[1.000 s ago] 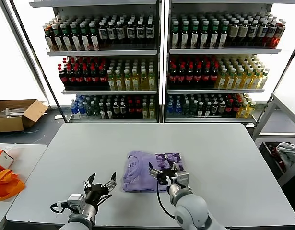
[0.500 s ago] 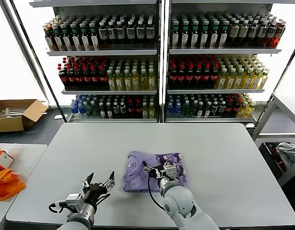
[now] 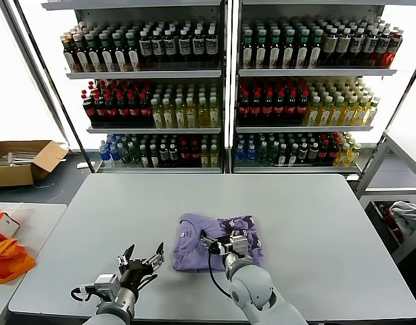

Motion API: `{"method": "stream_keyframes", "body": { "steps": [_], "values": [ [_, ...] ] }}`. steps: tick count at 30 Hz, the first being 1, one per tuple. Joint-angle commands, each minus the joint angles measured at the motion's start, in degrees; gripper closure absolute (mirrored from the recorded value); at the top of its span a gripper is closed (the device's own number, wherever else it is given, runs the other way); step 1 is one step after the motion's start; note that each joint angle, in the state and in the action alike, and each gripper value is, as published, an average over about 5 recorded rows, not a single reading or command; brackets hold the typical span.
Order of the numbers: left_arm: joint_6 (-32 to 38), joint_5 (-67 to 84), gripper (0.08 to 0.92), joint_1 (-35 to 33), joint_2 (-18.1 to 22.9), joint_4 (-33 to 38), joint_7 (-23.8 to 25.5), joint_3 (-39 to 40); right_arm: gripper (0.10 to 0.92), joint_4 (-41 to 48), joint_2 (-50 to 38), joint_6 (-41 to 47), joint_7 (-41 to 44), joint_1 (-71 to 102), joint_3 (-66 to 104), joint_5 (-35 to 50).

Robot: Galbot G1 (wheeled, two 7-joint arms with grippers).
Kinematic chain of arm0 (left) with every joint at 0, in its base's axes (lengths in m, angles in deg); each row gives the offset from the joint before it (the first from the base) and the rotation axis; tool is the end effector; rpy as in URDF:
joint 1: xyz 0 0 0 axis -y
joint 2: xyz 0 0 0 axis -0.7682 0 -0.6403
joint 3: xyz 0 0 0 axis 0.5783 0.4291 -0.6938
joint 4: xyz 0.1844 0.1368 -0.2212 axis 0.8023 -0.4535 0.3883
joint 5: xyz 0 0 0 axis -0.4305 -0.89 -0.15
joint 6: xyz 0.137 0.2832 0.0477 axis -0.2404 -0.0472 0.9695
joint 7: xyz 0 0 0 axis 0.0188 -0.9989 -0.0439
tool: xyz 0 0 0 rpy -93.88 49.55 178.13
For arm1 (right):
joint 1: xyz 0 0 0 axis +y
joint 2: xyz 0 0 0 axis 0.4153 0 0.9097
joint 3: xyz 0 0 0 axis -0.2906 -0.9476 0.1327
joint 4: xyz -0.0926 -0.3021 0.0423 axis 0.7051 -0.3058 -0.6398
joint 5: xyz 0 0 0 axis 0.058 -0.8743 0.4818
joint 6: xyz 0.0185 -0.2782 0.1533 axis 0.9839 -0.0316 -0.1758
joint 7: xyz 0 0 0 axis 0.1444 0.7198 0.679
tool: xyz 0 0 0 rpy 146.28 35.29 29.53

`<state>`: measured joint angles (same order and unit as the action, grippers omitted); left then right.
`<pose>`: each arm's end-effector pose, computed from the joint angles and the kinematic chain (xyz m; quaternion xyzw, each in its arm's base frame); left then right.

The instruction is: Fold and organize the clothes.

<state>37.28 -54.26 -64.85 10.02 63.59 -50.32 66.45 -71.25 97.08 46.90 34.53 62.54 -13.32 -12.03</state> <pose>0.1782 0.0102 -0.2532 -0.0196 -0.9777 0.0617 0.1997 0.2853 0.1015 -0.2748 0.1514 -0.9633 -0.0060 0.2216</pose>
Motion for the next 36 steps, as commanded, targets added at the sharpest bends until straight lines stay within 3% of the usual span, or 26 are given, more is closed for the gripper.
{"method": "stream_keyframes", "body": {
  "steps": [1, 10, 14, 19, 36],
  "values": [
    [4.30, -1.89, 0.177, -0.37, 1.51, 2.71, 1.73, -1.30, 0.203, -10.89, -3.73, -4.28, 1.81, 1.79, 6.32, -6.98],
    [8.99, -5.12, 0.177, -0.53, 1.86, 4.47, 5.03, -4.59, 0.203, -15.19, -16.81, -6.23, 2.30, 15.45, 20.78, -7.60],
    [9.26, -5.63, 0.177, -0.44, 2.28, 4.03, 5.10, -3.63, 0.203, -15.37, -15.82, -7.20, 2.42, 20.11, 22.22, -4.89],
    [9.09, -8.21, 0.177, -0.96, 3.20, 3.36, 5.17, -1.70, 0.203, -15.48, -11.85, -8.23, 2.18, 20.19, 23.03, -7.71],
    [12.59, -13.33, 0.177, -1.72, 2.49, 1.26, 7.55, -3.25, 0.203, -16.03, -9.74, -8.06, 0.89, 21.20, 23.54, -5.94]
  ]
}}
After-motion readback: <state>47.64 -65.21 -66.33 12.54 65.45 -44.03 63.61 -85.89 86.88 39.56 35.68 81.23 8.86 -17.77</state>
